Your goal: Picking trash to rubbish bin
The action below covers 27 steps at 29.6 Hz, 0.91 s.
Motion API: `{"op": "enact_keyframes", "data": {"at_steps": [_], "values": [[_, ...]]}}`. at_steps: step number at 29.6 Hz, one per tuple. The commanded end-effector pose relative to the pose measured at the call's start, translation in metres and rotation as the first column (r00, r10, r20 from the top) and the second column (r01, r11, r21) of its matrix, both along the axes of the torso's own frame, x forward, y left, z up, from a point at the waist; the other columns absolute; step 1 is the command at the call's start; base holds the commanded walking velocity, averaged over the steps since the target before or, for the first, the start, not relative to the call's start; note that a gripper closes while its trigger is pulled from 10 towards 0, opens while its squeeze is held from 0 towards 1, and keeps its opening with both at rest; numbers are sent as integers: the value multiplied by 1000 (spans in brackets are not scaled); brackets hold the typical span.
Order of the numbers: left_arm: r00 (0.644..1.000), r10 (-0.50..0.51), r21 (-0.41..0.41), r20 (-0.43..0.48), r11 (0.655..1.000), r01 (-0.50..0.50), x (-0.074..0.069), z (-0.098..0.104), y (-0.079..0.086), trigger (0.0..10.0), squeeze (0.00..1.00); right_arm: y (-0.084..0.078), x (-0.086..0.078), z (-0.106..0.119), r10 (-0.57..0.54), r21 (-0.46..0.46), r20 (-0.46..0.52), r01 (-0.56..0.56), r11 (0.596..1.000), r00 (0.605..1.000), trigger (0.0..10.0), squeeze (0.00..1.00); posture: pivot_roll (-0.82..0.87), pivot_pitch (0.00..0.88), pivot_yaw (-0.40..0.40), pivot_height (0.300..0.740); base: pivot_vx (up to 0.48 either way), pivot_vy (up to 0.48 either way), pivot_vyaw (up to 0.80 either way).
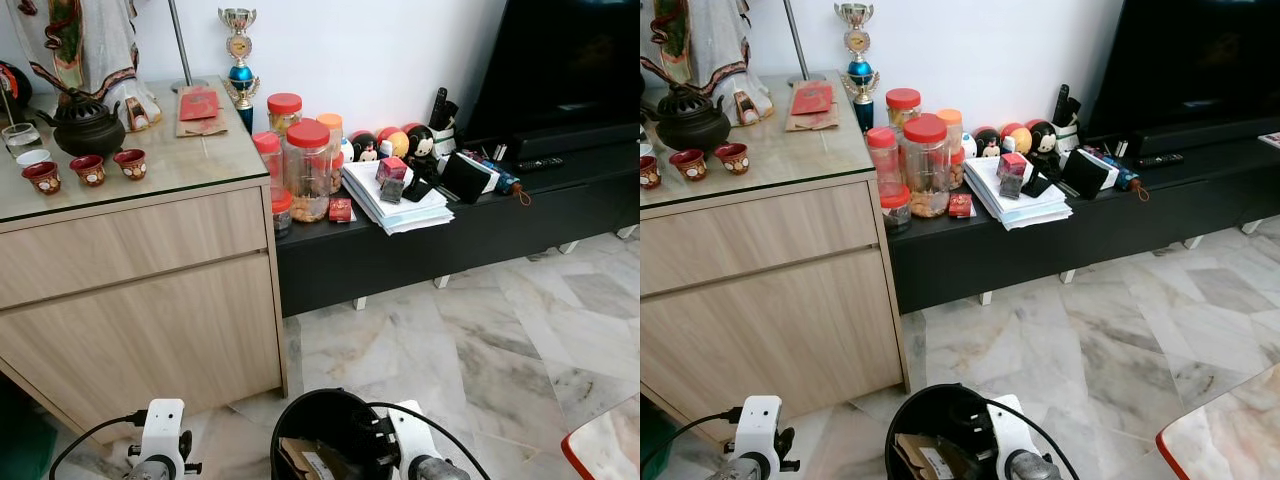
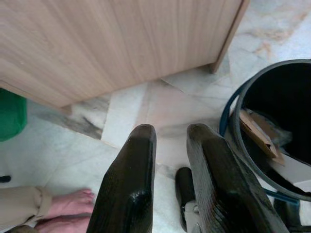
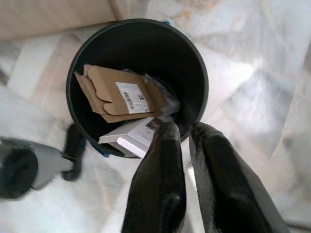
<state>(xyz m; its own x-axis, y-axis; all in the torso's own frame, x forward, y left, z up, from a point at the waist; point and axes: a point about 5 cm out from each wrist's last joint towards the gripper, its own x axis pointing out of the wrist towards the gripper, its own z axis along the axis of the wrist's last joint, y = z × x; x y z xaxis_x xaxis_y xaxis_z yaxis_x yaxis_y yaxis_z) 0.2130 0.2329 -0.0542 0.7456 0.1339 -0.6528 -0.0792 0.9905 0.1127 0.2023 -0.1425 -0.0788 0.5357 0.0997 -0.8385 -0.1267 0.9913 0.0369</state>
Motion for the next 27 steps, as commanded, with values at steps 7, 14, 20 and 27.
{"op": "enact_keyframes", "data": {"at_steps": [7,14,20,27], "values": [[999,47,21,-7,999,-47,-8,-4,1,10000,0,-14,1,1,-282,106,31,278,955,959,10000,0,63,0,-24,740,0,0,0],[995,90,26,-52,996,-89,-26,-13,6,10000,0,-18,12,9,-445,230,76,419,878,892,10000,0,51,0,-22,740,0,0,0],[992,97,24,-78,995,-96,-35,-18,4,10000,0,-15,9,7,-418,231,64,394,890,906,10000,0,51,0,-27,740,0,0,0],[988,86,28,-125,996,-83,-42,-23,1,10000,0,-13,4,4,-414,237,51,392,889,909,10000,0,36,0,-20,740,0,0,0]]}}
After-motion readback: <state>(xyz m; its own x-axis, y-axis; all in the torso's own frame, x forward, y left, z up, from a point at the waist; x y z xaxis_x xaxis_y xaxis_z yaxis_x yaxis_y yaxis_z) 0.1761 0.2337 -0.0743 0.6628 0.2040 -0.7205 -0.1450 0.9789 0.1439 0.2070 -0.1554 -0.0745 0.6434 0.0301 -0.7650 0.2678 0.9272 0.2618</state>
